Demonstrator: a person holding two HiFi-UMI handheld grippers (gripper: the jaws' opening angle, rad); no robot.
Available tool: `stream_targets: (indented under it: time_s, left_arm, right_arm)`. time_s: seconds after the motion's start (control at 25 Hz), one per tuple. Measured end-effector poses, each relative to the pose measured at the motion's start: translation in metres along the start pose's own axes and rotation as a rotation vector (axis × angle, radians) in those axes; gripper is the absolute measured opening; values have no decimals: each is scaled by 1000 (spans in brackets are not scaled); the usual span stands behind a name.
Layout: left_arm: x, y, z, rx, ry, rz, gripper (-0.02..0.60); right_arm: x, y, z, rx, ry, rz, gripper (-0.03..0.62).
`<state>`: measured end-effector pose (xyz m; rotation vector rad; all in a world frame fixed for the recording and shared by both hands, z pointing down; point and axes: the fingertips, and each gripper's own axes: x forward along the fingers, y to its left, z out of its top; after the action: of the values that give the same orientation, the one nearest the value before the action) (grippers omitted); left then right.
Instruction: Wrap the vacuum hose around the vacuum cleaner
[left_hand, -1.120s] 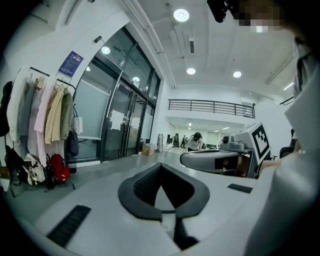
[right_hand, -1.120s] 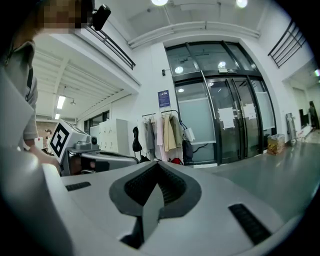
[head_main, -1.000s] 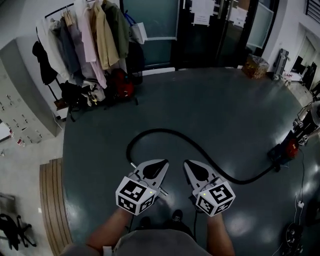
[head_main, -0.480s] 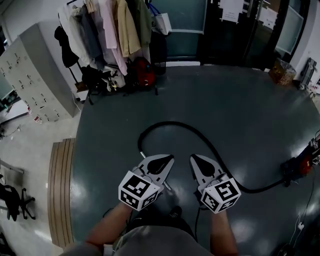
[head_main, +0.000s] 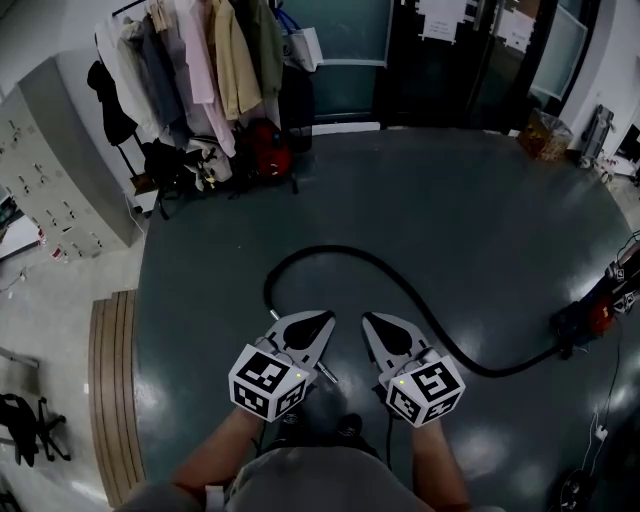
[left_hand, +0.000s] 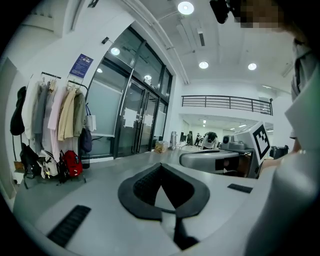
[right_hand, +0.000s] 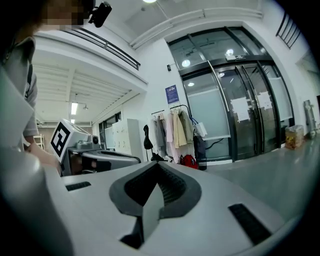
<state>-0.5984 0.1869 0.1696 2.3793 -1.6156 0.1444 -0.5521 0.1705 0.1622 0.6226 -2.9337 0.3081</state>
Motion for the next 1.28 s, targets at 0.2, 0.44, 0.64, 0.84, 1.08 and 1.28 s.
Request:
stream_targets:
  time_s: [0.2,0.44,0.64,0.84,1.08,1.28]
  left_arm:
    - [1,5,-3,12,16,-28,6]
    - [6,24,-20,-9,40,-19,6]
    - [18,59,-45,-36,88,25,6]
    - [37,94,-88,-76,154,28,6]
    - [77,134,-172,-81,212,28,6]
    - [106,175,-287,-111,296,53,6]
  right_arm:
    - [4,8,-1,-1,-4,4,5]
    - [14,9,-9,0,-19,53,5]
    - [39,-10,-35,39,31,54,5]
    - [79,-24,-80,42,104,105,5]
    - [131,-58,-186,38,221,88,6]
    - [176,-88,-313,15,343,60,14]
